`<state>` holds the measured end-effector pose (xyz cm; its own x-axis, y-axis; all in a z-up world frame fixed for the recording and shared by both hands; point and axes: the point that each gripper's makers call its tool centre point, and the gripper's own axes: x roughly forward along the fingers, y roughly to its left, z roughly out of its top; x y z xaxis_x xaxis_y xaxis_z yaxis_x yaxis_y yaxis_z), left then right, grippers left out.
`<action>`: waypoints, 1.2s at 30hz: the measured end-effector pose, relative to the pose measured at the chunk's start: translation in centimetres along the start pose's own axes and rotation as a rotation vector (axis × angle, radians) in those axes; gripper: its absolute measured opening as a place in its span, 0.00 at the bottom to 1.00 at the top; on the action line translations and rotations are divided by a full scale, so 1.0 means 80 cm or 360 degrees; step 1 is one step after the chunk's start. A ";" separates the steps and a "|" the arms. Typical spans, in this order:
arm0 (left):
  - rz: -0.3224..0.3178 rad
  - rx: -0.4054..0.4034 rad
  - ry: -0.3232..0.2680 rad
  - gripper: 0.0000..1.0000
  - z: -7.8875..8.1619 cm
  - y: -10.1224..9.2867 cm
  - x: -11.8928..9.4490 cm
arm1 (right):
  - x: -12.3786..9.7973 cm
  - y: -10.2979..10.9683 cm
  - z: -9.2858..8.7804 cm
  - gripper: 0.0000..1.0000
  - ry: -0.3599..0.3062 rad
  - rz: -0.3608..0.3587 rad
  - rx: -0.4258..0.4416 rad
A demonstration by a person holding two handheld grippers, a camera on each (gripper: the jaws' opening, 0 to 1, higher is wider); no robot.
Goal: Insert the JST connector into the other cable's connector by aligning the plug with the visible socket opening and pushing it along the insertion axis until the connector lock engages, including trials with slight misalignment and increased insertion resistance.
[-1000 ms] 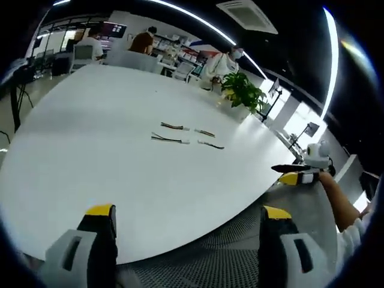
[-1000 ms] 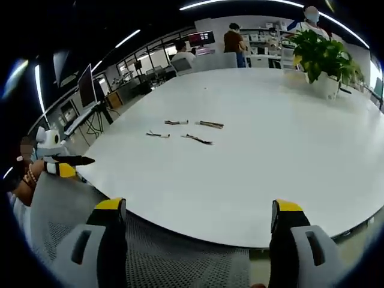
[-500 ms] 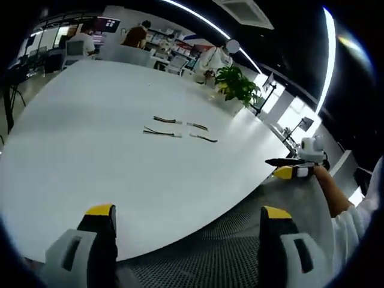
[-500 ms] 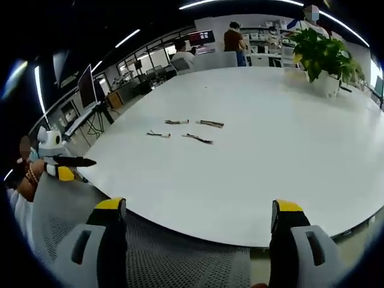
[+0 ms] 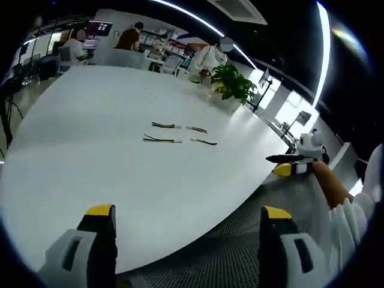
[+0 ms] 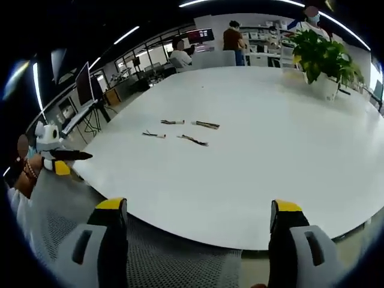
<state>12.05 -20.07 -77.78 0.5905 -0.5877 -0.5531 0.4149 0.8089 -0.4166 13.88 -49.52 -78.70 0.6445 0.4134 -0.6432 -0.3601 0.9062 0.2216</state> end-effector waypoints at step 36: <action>-0.0026 0.0356 -0.0447 0.99 0.209 0.067 0.094 | 0.073 -0.046 0.127 0.91 -0.0095 0.0113 -0.0444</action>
<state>30.30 -19.89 -72.11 0.7370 -0.5980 -0.3149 0.5486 0.8015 -0.2382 25.83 -49.55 -75.79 0.6465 0.4871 -0.5871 -0.5722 0.8186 0.0490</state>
